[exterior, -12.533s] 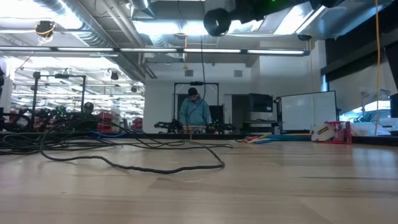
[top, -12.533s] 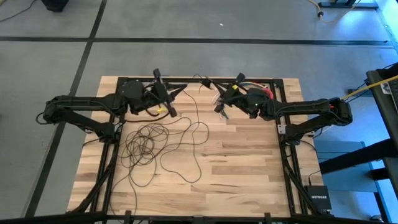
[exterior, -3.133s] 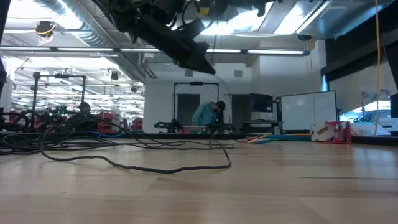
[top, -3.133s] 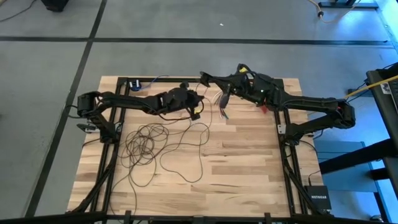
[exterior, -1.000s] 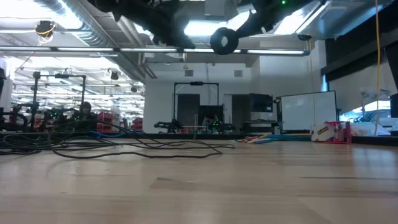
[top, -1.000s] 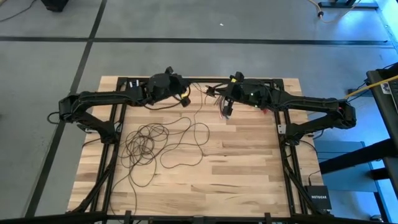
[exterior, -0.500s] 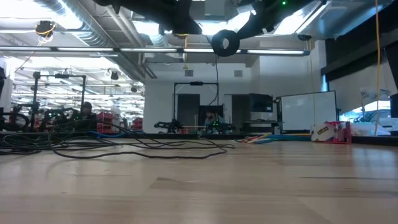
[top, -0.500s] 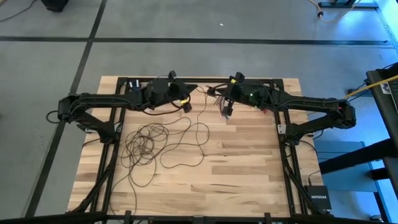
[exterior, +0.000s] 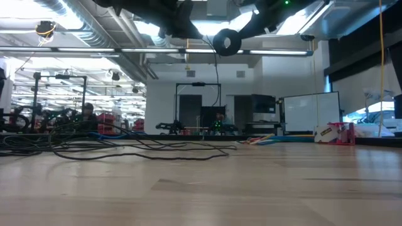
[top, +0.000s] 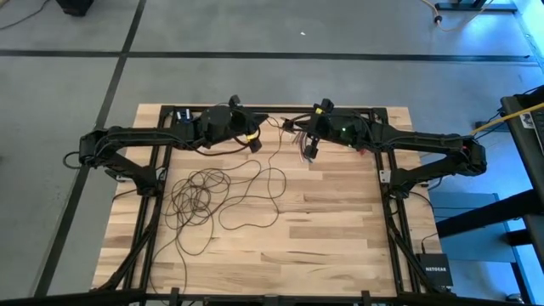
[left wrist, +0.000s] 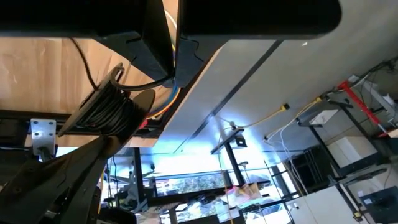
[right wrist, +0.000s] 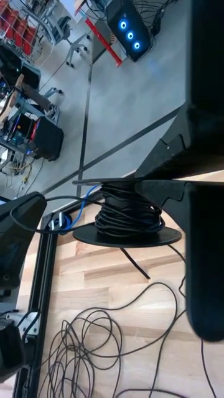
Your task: Coiling cords
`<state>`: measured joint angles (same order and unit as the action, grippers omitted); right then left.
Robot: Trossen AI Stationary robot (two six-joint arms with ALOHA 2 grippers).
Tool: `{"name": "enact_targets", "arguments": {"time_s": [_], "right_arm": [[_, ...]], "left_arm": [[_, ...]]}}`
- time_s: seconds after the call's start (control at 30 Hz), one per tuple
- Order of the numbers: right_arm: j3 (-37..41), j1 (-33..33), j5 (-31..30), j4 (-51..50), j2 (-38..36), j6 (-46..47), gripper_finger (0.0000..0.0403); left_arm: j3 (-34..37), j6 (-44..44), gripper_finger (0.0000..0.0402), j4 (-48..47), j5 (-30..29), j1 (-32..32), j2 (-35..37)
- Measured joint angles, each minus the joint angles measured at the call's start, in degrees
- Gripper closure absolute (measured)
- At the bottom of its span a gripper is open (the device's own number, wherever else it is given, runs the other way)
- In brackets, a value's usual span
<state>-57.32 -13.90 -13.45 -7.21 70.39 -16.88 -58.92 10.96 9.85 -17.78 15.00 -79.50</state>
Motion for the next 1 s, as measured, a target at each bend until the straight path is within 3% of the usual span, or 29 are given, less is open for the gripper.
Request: {"name": "enact_targets", "arguments": {"time_s": [0.4, 0.8, 1.0], "right_arm": [[0.00, 0.01, 3.78, 0.16, 0.00, -1.43, 0.0397], [0.00, 0.01, 5.72, 1.42, -0.09, -5.63, 0.0400], [-0.02, -0.01, 1.45, 0.81, 1.85, -6.94, 0.0401]], "left_arm": [[0.00, 1.26, 0.0396, -0.17, -0.32, 0.04, 0.00], [0.00, 0.82, 0.0396, -1.34, -3.61, 4.51, 0.00], [0.00, -1.44, 0.0396, -1.24, -2.26, 3.26, 2.03]]}}
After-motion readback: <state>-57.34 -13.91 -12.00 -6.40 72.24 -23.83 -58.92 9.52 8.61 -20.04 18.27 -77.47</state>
